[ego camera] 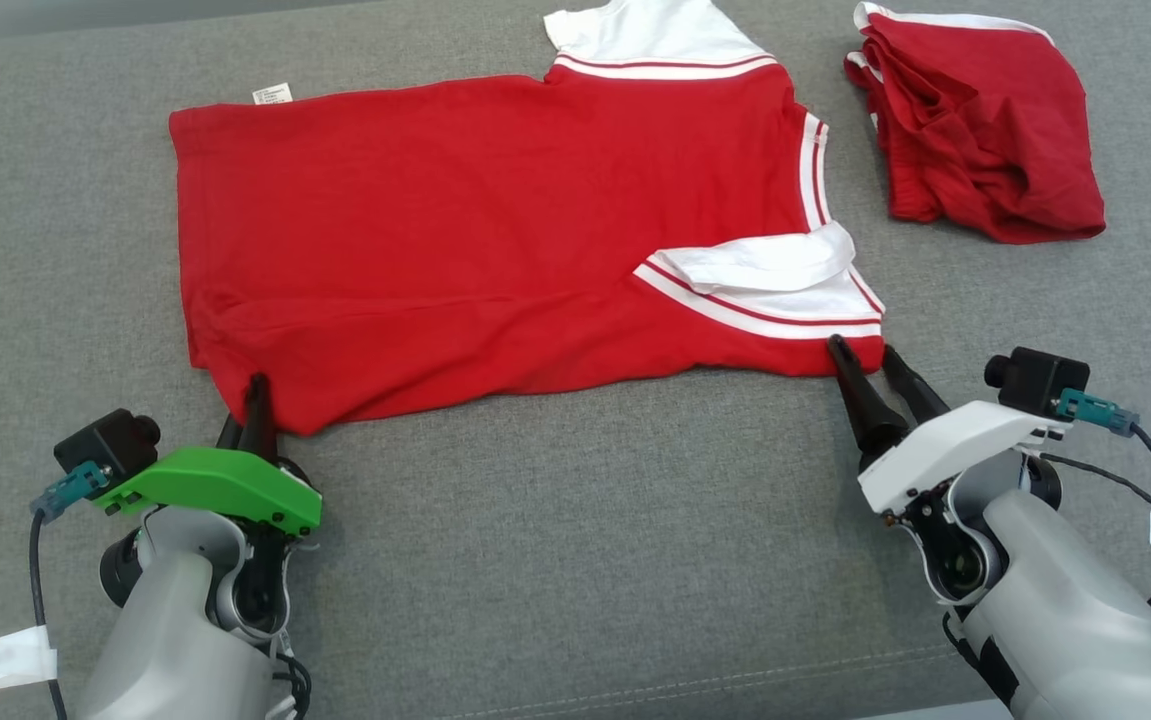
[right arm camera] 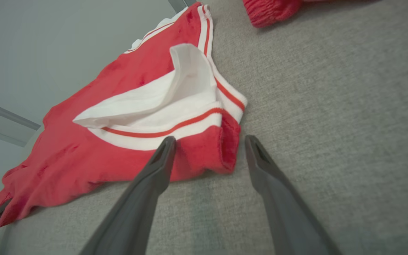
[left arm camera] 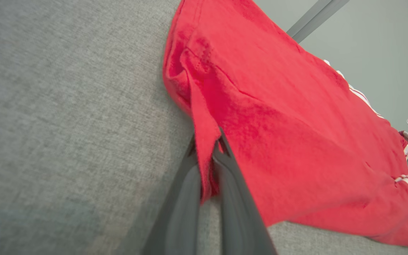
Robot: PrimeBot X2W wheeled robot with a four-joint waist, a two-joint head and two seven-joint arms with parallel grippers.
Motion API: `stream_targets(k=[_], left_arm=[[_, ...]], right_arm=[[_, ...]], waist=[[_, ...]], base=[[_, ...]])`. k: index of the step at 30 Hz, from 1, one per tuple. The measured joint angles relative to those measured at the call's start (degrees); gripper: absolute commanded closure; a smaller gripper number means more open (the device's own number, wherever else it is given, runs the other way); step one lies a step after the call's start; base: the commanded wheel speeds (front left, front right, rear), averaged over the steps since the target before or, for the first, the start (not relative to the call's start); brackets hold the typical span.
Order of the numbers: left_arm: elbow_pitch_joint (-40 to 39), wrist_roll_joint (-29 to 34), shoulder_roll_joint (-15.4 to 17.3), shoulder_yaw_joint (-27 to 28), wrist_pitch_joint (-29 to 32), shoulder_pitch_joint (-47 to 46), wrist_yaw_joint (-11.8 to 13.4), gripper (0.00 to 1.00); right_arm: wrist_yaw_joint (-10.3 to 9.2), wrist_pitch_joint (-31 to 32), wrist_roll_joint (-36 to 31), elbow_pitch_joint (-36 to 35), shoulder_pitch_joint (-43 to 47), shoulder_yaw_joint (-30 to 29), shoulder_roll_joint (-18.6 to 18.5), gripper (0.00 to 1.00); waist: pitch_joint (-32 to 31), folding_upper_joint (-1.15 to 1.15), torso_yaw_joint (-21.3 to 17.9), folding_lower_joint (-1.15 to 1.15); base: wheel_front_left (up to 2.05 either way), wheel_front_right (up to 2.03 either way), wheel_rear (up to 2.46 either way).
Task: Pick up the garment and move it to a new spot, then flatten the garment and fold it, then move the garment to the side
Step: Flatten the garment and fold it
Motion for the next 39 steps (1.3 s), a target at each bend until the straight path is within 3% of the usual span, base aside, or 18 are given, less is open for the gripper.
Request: stream_targets(k=[10,11,12,13,14,15,28,39], left_arm=[[-0.33,-1.47,-0.52,-1.56,-1.01,-0.60,-0.74,1.00],[-0.34,-1.52,-0.54,-1.57,-1.19,-0.60,-0.74,1.00],[-0.37,-1.70,-0.54,-1.60,-1.26,-0.60,-0.74,1.00],[-0.40,-1.89,-0.54,-1.70,-1.43,-0.60,-0.74,1.00],[-0.48,-1.90,-0.55,-1.83,-1.67,-0.60,-0.78,1.00],[-0.65,-1.93,-0.55,-1.96,-1.68,-0.60,-0.97,1.00],[-3.04,-2.91,-0.58,-2.02,-3.26,0.70,-2.27,1.00],[-8.10,-3.18,-0.59,-0.32,-3.75,8.71,-2.76,1.00]], right_arm=[[0.00,0.11,2.66,1.34,-1.45,-0.44,-0.10,0.00],[0.00,0.31,2.82,1.35,-1.67,-0.08,0.02,0.10],[0.00,0.60,3.04,1.34,-1.86,0.27,0.13,0.52],[0.00,0.62,3.08,1.33,-2.03,0.55,0.16,0.64],[0.00,0.62,3.08,1.33,-2.19,0.85,0.16,0.90],[0.00,0.62,3.08,1.33,-2.41,1.18,0.12,1.00],[0.00,-1.52,4.16,-3.00,-2.09,1.26,-1.69,1.00],[0.00,-1.94,5.55,-11.74,8.34,1.66,-3.02,1.00]], waist=[[0.56,0.00,2.07,0.00],[0.58,0.00,2.21,0.00],[0.58,0.00,2.30,0.00],[0.58,0.00,2.34,0.00],[0.57,0.00,2.38,0.00],[0.54,0.00,2.41,0.00],[-2.04,0.00,2.31,0.00],[-6.45,0.00,2.43,0.00]], base=[[0.00,0.00,0.00],[0.00,0.00,0.00],[0.00,0.00,0.00],[0.00,0.00,0.00],[0.00,0.00,0.00],[0.00,0.00,0.00],[0.00,0.00,0.00],[0.00,0.00,0.00]])
